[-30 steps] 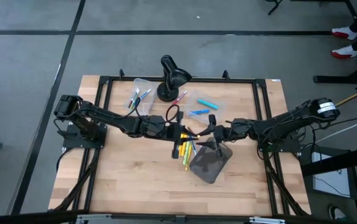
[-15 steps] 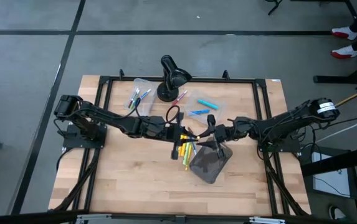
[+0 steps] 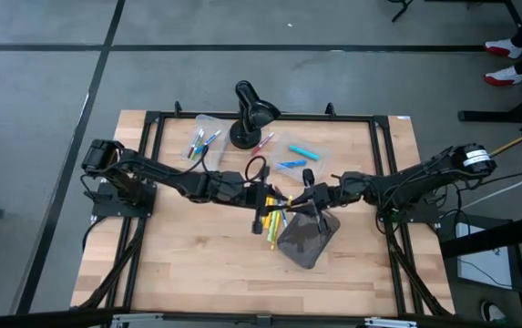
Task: Pick & Place Markers
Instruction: Put the left yellow pen into the black bin
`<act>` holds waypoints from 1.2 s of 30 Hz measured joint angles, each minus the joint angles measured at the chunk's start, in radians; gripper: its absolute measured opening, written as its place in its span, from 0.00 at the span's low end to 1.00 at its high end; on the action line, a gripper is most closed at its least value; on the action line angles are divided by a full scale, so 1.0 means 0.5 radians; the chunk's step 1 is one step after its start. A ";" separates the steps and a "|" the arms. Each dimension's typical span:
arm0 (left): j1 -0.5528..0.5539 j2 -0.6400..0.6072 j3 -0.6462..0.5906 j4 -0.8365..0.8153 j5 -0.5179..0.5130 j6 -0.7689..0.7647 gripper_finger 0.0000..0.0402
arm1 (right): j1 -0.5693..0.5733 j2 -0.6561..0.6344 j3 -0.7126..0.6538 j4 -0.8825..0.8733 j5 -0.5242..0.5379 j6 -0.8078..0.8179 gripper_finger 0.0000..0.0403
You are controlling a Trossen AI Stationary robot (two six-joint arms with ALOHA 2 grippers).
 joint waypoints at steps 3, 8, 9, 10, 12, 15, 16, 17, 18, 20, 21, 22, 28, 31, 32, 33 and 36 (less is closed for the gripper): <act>0.001 0.001 0.000 -0.009 -0.010 -0.007 0.30 | 0.001 -0.001 0.001 -0.015 -0.004 0.032 0.09; -0.005 0.001 -0.001 -0.012 -0.009 -0.030 0.43 | 0.001 -0.003 0.001 -0.041 -0.010 0.051 0.09; -0.009 -0.003 -0.001 -0.024 -0.009 -0.030 0.45 | 0.001 -0.009 0.001 -0.069 -0.010 0.063 0.09; -0.013 -0.014 -0.002 -0.053 -0.010 -0.029 0.46 | 0.001 -0.018 0.001 -0.094 -0.010 0.070 0.09; -0.022 -0.050 -0.002 -0.105 -0.012 -0.030 0.48 | 0.001 -0.060 0.001 -0.156 -0.008 0.070 0.09; -0.044 -0.127 -0.002 -0.203 -0.067 -0.031 0.49 | 0.001 -0.152 0.001 -0.289 -0.002 0.069 0.09; -0.056 -0.155 -0.002 -0.250 -0.096 -0.032 0.49 | 0.001 -0.185 0.001 -0.344 -0.002 0.069 0.09; -0.065 -0.178 -0.002 -0.291 -0.124 -0.033 0.49 | 0.001 -0.221 0.001 -0.395 0.002 0.067 0.09; -0.075 -0.198 -0.002 -0.320 -0.152 -0.033 0.48 | 0.004 -0.257 0.001 -0.458 0.015 0.066 0.09; -0.092 -0.238 -0.002 -0.403 -0.224 -0.041 0.48 | 0.017 -0.325 0.001 -0.597 0.080 0.062 0.09; -0.099 -0.248 -0.002 -0.433 -0.265 -0.058 0.47 | 0.028 -0.352 0.001 -0.660 0.113 0.059 0.09; -0.107 -0.259 -0.002 -0.479 -0.302 -0.079 0.47 | 0.037 -0.381 0.001 -0.724 0.119 0.056 0.09; -0.111 -0.266 -0.002 -0.720 -0.437 -0.206 0.45 | 0.116 -0.525 0.001 -0.979 0.118 0.063 0.09; -0.105 -0.266 -0.002 -0.831 -0.460 -0.291 0.45 | 0.163 -0.579 0.001 -1.070 0.117 0.070 0.09; -0.104 -0.266 -0.002 -0.863 -0.464 -0.314 0.45 | 0.179 -0.598 0.001 -1.104 0.117 0.070 0.09; -0.103 -0.266 -0.002 -0.884 -0.468 -0.337 0.45 | 0.194 -0.610 0.001 -1.133 0.117 0.070 0.09; -0.103 -0.266 -0.002 -0.904 -0.466 -0.365 0.45 | 0.236 -0.621 0.001 -1.223 0.118 0.045 0.10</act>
